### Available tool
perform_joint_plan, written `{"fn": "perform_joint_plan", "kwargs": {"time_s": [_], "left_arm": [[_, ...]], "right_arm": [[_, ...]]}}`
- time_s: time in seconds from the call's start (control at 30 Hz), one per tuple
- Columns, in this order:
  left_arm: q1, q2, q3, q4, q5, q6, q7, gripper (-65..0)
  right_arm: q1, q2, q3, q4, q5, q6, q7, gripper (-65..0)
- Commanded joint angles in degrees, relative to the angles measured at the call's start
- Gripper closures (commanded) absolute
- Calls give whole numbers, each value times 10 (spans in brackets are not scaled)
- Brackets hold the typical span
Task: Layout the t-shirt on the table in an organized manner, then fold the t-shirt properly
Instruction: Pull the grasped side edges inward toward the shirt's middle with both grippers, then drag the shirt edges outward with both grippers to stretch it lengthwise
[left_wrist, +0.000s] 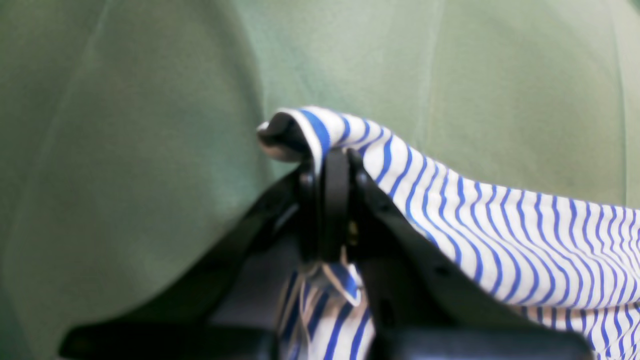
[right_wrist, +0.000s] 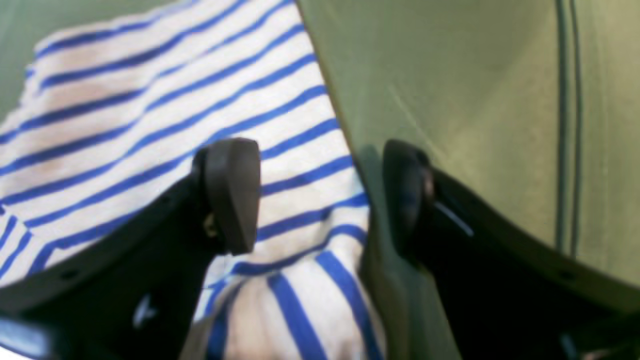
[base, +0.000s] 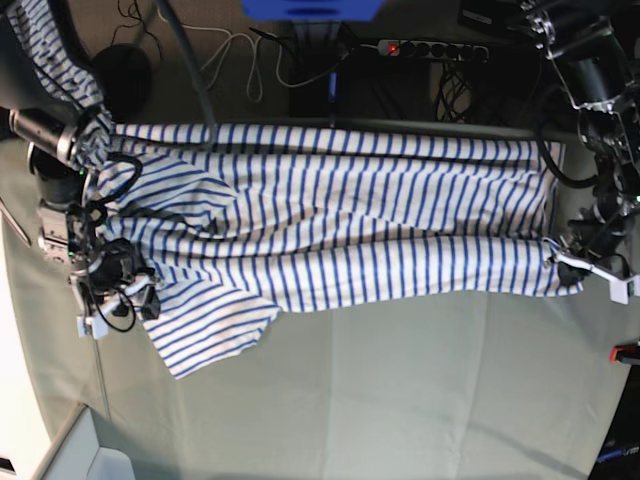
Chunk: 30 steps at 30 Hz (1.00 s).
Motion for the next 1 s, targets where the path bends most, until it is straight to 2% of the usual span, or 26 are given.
{"fn": "perform_joint_plan", "kwargs": {"time_s": [0.0,0.2,0.57,0.67,0.83,0.97], "left_arm": [[-10,-4,-3,10,-7,-3,-14,-1],[-10,-1,-3,10,-7,-3,-14,-1],[-20,-2,-3,9,-6,-3,-14,-1],[-22,-3,-3,9,-6,-3,-14,-1],[-59,-4,0,10,-6,-3,-10,-1],[-105,-4,0,10,-2,-3,-8,-1]], "right_arm": [[12,6,0,7,2,-5,3,-390],[-10,5,0,7,2,-2,4,-366],[-6,-9,0,9,2,-2,5,0],[0,-8,0,24,2,-2,6,0],[3,-13,5,111,4,-1,6,0],[11,-33,3,190,4,-1,3,0]]}}
